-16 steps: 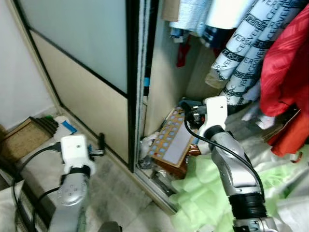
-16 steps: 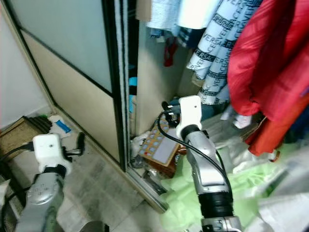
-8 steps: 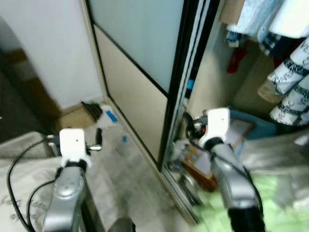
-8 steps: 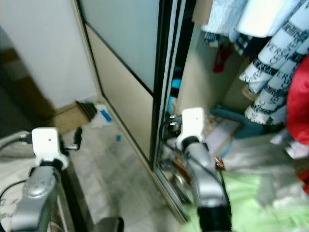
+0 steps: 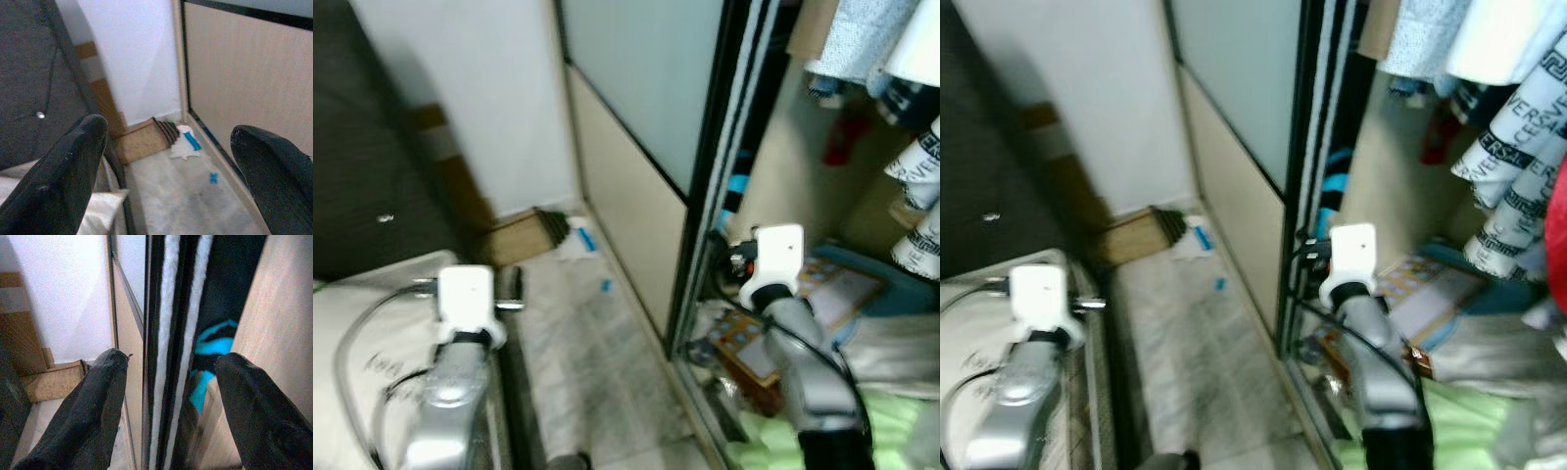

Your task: Clean up the room

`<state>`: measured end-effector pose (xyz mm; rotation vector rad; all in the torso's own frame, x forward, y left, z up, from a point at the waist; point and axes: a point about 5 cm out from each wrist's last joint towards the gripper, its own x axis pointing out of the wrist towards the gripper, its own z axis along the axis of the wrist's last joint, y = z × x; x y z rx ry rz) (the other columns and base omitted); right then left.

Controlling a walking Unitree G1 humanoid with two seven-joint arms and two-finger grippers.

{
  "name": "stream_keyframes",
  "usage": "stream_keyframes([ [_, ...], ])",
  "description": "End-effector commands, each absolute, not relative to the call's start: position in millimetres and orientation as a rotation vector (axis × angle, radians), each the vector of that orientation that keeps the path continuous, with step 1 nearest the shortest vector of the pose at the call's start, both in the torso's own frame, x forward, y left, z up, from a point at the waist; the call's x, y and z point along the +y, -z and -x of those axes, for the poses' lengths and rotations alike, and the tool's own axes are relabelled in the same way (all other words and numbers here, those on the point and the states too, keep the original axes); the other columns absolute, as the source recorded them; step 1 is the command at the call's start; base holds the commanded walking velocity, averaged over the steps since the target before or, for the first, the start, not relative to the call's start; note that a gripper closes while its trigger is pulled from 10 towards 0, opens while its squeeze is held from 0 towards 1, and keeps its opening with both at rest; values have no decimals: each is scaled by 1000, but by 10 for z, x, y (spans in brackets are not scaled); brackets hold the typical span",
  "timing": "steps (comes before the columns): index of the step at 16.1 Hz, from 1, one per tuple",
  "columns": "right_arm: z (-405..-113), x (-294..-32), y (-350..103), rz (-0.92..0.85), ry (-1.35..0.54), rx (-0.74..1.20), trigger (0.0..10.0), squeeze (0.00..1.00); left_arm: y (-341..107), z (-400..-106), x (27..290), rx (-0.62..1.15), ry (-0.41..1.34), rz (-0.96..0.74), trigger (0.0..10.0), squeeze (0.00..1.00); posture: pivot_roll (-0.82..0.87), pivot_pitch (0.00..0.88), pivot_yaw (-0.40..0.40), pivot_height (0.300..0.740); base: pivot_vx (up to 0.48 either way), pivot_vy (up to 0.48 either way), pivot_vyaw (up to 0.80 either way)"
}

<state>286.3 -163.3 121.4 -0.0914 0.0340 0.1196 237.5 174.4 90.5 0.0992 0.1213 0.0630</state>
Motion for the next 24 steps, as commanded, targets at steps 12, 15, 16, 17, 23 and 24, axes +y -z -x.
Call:
stream_keyframes([
  [12, -3003, -1509, -1321, 106, -185, -14, 10000, 0, -948, -2395, 1786, 104, -112, -29, 10000, 0, 8, 0, -13, 740, 0, 0, 800],
  [15, -3004, -1502, -1322, 103, -186, -15, 10000, 0, -957, -2401, 1798, 91, -101, -61, 10000, 0, 4, 0, -13, 740, 0, 0, 800],
  [16, -3007, -1498, -1323, 103, -187, -16, 10000, 0, -958, -2406, 1795, 90, -97, -61, 10000, 0, 3, 0, -13, 740, 0, 0, 800],
  [17, -3009, -1494, -1325, 103, -189, -17, 10000, 0, -959, -2410, 1788, 91, -95, -59, 10000, 0, 3, 0, -12, 740, 0, 0, 800],
  [23, -3032, -1481, -1338, 104, -194, -23, 10000, 0, -968, -2430, 1766, 85, -94, -53, 10000, 0, 4, 0, -13, 740, 0, 0, 800],
  [24, -3032, -1475, -1336, 104, -196, -23, 10000, 0, -972, -2430, 1765, 84, -94, -48, 10000, 0, 5, 0, -13, 740, 0, 0, 800],
])
